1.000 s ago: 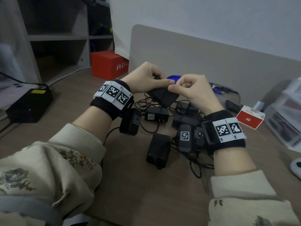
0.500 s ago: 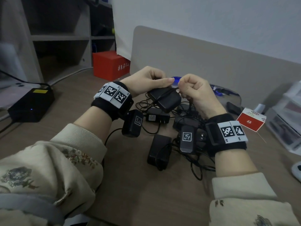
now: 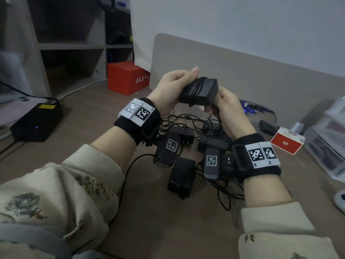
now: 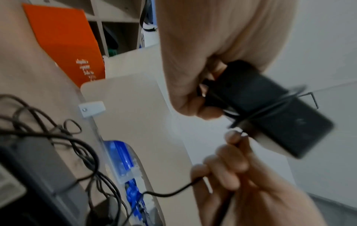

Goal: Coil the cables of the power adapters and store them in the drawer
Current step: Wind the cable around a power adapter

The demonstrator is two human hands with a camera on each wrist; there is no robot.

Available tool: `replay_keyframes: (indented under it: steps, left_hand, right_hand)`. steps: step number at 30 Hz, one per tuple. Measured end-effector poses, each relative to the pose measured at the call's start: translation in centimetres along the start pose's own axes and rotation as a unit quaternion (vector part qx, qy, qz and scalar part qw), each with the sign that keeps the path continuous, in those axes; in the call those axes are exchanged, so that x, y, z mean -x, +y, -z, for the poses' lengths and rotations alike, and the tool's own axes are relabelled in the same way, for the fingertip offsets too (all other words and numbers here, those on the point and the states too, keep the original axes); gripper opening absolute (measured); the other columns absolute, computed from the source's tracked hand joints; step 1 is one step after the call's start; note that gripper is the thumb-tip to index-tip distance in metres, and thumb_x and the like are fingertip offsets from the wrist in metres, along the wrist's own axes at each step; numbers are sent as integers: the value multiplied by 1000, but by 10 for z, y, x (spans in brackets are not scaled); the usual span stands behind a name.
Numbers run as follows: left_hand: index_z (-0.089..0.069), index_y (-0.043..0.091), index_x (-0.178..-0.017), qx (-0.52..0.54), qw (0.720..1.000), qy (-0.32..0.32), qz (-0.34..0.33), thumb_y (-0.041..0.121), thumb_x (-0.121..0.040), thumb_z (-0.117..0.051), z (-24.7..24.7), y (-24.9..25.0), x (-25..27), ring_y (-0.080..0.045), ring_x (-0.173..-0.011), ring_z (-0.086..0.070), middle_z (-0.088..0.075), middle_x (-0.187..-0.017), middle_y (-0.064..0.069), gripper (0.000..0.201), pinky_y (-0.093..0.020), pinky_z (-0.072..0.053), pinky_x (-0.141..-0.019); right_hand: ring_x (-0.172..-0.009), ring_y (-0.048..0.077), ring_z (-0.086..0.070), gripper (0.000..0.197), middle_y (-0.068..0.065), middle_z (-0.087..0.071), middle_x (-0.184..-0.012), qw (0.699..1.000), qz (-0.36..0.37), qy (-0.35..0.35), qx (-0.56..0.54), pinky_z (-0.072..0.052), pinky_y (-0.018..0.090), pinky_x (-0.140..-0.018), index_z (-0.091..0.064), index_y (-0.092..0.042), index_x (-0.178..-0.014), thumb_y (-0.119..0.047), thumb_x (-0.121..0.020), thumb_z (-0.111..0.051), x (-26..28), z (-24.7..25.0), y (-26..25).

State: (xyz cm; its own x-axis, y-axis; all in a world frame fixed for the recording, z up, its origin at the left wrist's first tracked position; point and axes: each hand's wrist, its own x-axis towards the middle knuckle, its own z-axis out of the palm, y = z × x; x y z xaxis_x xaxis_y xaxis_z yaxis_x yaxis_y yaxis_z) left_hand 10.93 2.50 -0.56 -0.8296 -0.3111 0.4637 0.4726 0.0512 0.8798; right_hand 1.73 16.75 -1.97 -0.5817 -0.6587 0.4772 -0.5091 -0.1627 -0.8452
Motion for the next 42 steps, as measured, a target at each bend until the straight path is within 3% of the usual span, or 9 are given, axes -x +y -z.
replay_keyframes:
  steps: [5,10,15,19,23,25,27,35,42]
  left_hand:
    - [-52,13,-69,15,995,85,42,28,-101,-54,-3,-1,-3,-11,-50,-52,-51,-64,-4,36,-23,-46,-50]
    - [-57,14,-83,47,979,149,129,31,-100,-55,2,-7,-3,-15,-59,-57,-59,-77,-5,24,-27,-43,-61]
    - [-55,14,-84,72,963,203,160,28,-101,-53,-1,-15,-2,-15,-57,-57,-58,-77,-5,23,-29,-43,-59]
    - [-55,14,-87,12,969,199,143,39,-102,-48,-7,-14,-2,-13,-55,-51,-53,-75,-3,31,-23,-36,-49]
    - [-57,9,-97,8,974,157,162,57,-96,-50,-14,-6,-1,-12,-45,-49,-51,-63,0,48,-20,-32,-42]
    - [-57,9,-96,-7,975,137,178,67,-89,-51,-15,-4,-1,-12,-42,-47,-50,-53,3,58,-20,-31,-41]
    - [-60,8,-99,-29,974,124,185,72,-84,-55,-14,-3,0,-13,-47,-44,-50,-59,1,66,-21,-31,-44]
    - [-60,8,-106,57,970,75,223,60,-89,-58,-15,0,2,-12,-64,-51,-55,-89,-6,54,-18,-43,-46]
    - [-64,12,-99,38,971,71,226,54,-91,-59,-14,0,3,-9,-59,-54,-60,-78,-1,43,-15,-39,-38]
  right_hand:
    - [-69,8,-60,30,-4,-63,-70,994,-14,1,110,-49,28,-79,-65,-8,-92,-23,-104,-42,2,0,-2]
    - [-81,4,-65,25,-7,-68,-80,984,-68,-29,165,-46,22,-81,-66,-19,-94,-27,-103,-45,3,-4,-4]
    - [-68,-2,-63,19,-5,-70,-77,969,-84,-66,222,-45,18,-69,-65,-17,-95,-23,-101,-47,4,-21,-10]
    - [-81,10,-63,20,-2,-68,-78,963,-100,-76,237,-45,28,-78,-59,-18,-101,-19,-103,-39,6,-32,-16]
    - [-65,9,-53,26,-2,-62,-68,964,-105,-34,240,-37,27,-62,-56,-15,-80,-15,-98,-38,5,-31,-27]
    - [-63,11,-51,25,0,-60,-68,958,-115,-43,259,-35,28,-59,-55,-14,-80,-16,-97,-38,6,-32,-28]
    - [-65,13,-50,23,2,-59,-71,956,-130,-50,260,-35,29,-59,-55,-14,-82,-16,-97,-38,7,-34,-28]
    - [-77,11,-48,11,-2,-51,-83,951,-143,-62,268,-36,26,-63,-46,-17,-107,-16,-100,-37,9,-35,-32]
    - [-69,8,-47,9,-2,-49,-79,948,-143,-63,276,-32,23,-54,-42,-20,-102,-11,-100,-39,13,-36,-38]
